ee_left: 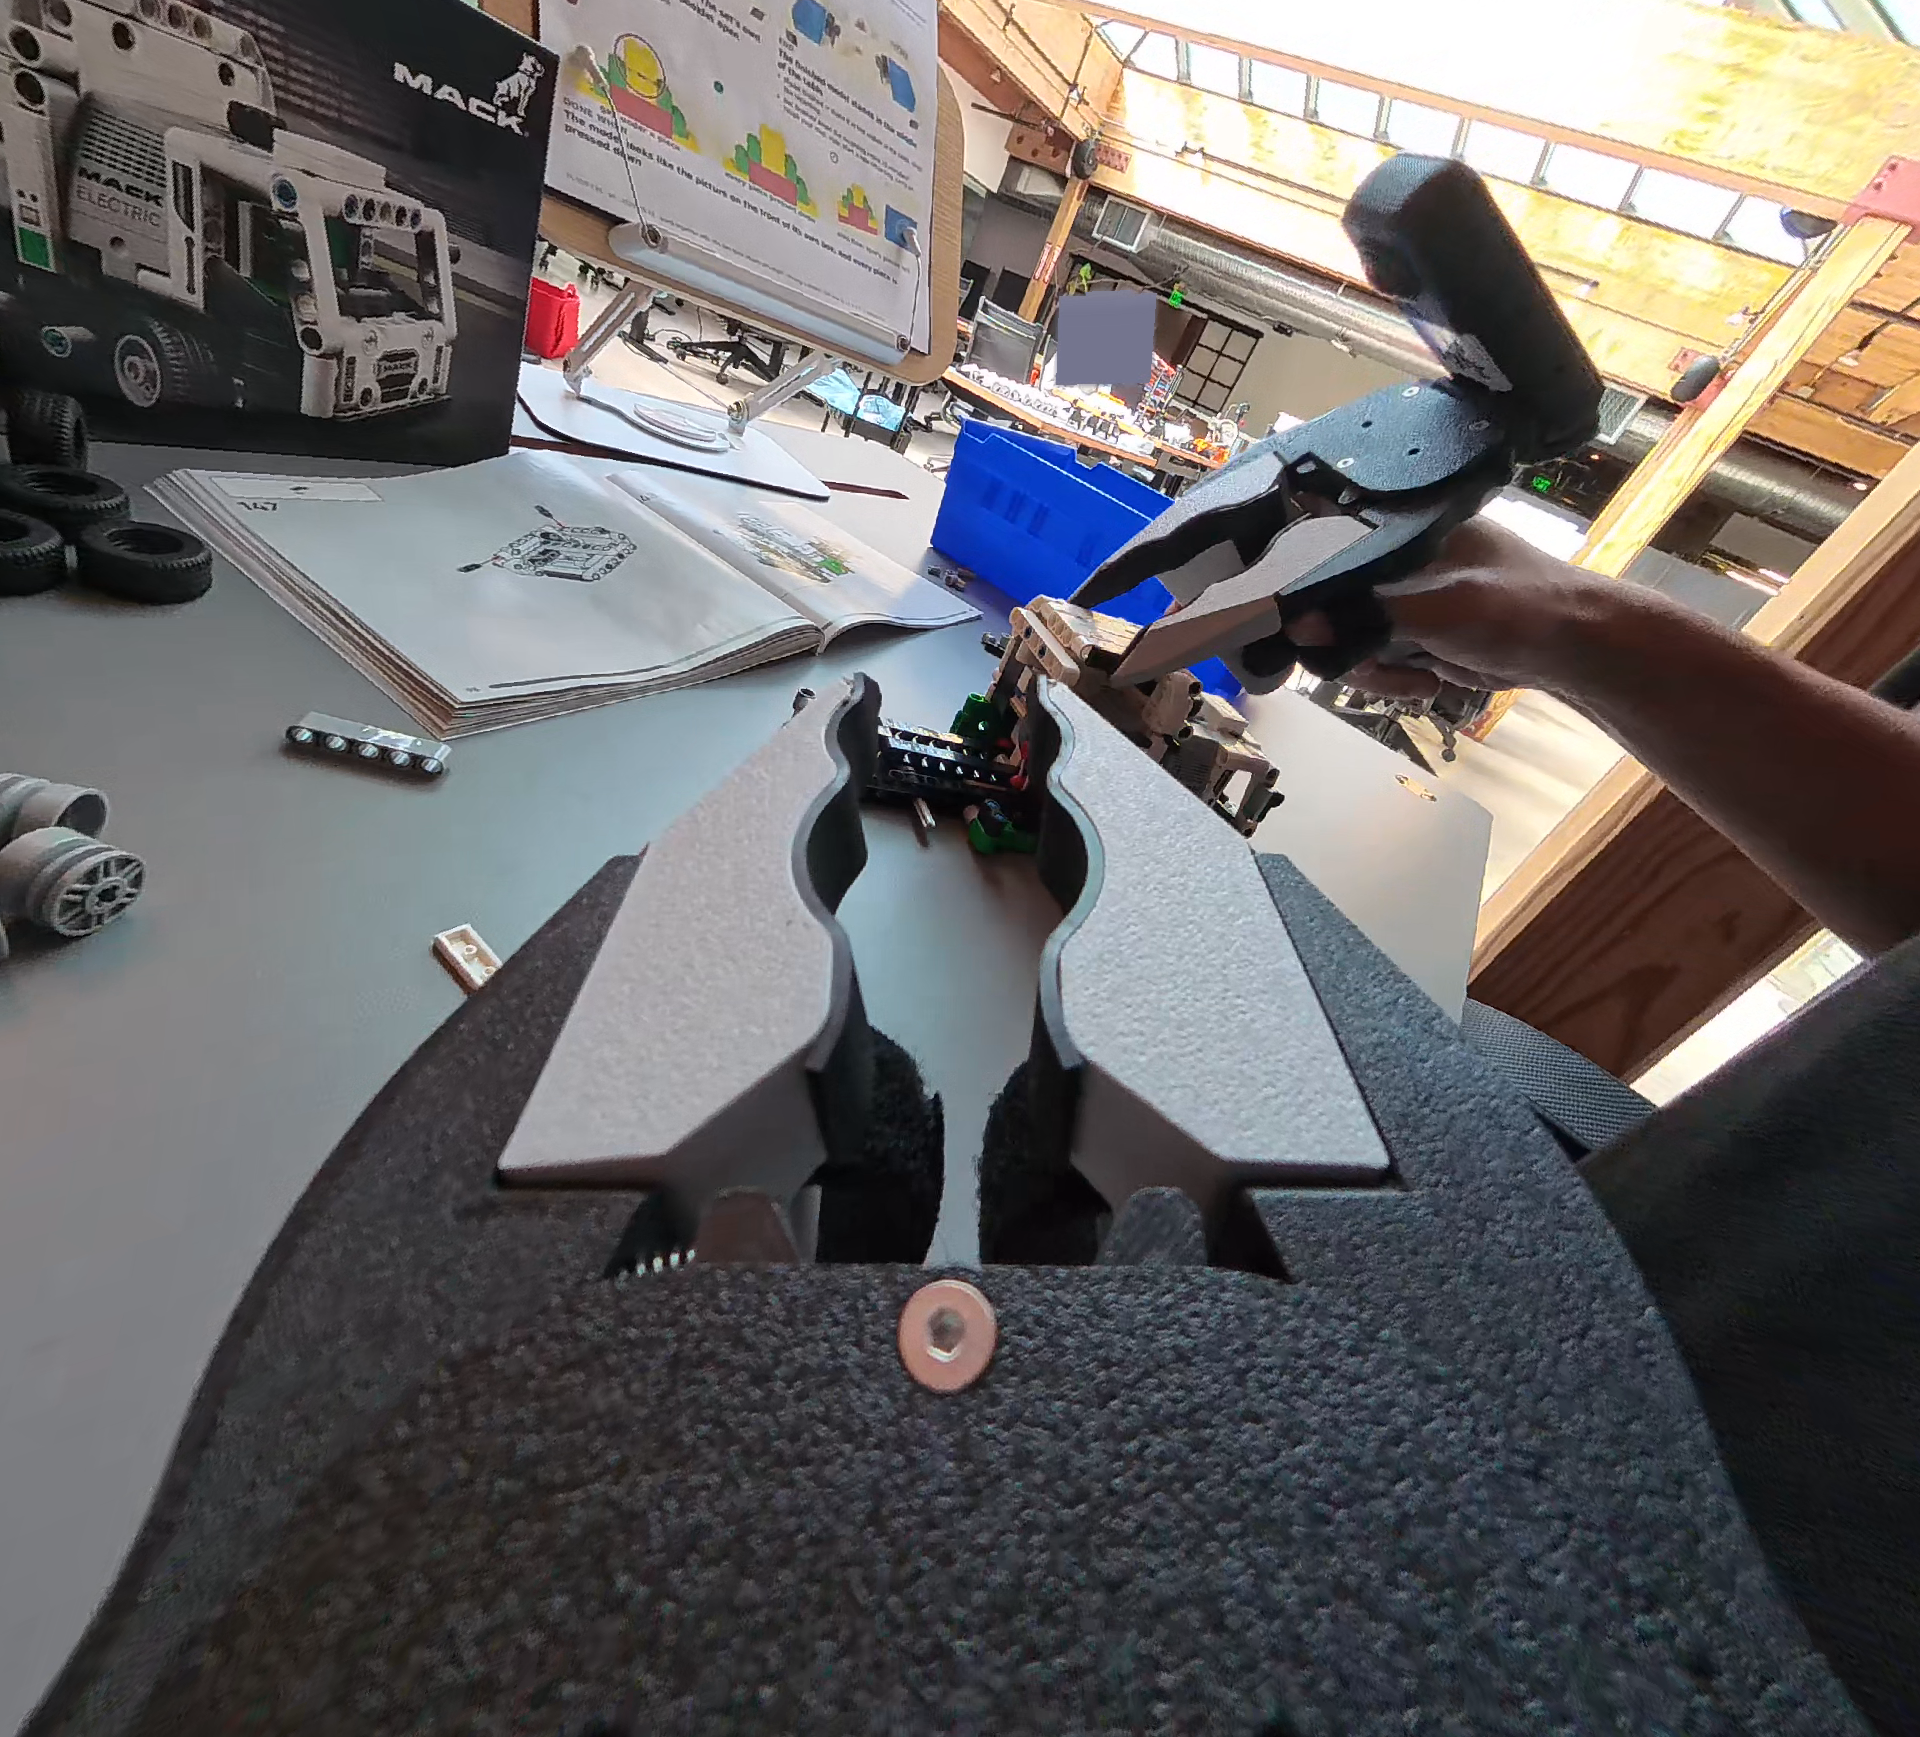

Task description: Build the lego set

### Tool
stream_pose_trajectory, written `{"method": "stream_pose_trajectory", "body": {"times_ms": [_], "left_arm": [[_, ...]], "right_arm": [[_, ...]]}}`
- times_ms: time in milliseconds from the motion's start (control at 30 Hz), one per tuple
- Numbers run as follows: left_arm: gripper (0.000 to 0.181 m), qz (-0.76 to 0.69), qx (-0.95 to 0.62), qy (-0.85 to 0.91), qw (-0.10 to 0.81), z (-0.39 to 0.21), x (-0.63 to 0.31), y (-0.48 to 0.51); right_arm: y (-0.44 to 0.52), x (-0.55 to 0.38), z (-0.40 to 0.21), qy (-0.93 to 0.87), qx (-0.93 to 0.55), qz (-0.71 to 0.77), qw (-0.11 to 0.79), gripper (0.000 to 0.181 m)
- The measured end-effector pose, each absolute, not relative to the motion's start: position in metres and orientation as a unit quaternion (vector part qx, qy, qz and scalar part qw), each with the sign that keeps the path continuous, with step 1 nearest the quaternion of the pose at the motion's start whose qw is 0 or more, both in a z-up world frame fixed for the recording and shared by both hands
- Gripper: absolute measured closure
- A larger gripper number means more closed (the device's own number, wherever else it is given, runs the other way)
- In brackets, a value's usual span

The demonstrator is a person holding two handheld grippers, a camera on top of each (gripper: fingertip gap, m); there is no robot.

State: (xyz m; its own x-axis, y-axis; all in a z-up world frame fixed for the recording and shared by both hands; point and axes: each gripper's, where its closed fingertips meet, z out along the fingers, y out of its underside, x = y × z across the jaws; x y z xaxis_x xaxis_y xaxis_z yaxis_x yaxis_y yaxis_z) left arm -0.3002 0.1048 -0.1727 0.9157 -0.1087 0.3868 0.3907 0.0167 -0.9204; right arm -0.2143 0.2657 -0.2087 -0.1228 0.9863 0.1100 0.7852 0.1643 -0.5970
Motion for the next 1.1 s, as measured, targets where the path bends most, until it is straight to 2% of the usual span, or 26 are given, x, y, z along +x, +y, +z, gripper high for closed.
{"method": "stream_pose_trajectory", "body": {"times_ms": [33,300,500,633,800,900,933,1100], "left_arm": [[0.155,-0.177,-0.679,-0.104,0.705,-0.173,-0.3,0.105],[0.156,-0.174,-0.68,-0.102,0.705,-0.173,-0.3,0.105],[0.156,-0.165,-0.688,-0.091,0.701,-0.174,-0.296,0.107],[0.156,-0.137,-0.708,-0.068,0.69,-0.178,-0.288,0.111],[0.155,-0.079,-0.756,-0.004,0.65,-0.192,-0.27,0.126],[0.155,-0.026,-0.784,0.031,0.619,-0.199,-0.263,0.141],[0.155,-0.017,-0.789,0.037,0.613,-0.199,-0.261,0.146],[0.153,-0.009,-0.808,0.028,0.588,-0.189,-0.257,0.161]], "right_arm": [[0.266,-0.214,-0.209,-0.721,-0.614,0.203,0.249,0.127],[0.268,-0.218,-0.21,-0.69,-0.645,0.205,0.257,0.126],[0.267,-0.223,-0.208,-0.597,-0.727,0.183,0.284,0.127],[0.27,-0.206,-0.178,-0.569,-0.713,0.262,0.316,0.121],[0.265,-0.153,-0.202,-0.531,-0.71,0.421,0.192,0.109],[0.251,-0.142,-0.228,-0.532,-0.692,0.458,0.168,0.106],[0.244,-0.145,-0.23,-0.532,-0.683,0.471,0.168,0.097],[0.213,-0.152,-0.23,-0.55,-0.662,0.487,0.15,0.104]]}}
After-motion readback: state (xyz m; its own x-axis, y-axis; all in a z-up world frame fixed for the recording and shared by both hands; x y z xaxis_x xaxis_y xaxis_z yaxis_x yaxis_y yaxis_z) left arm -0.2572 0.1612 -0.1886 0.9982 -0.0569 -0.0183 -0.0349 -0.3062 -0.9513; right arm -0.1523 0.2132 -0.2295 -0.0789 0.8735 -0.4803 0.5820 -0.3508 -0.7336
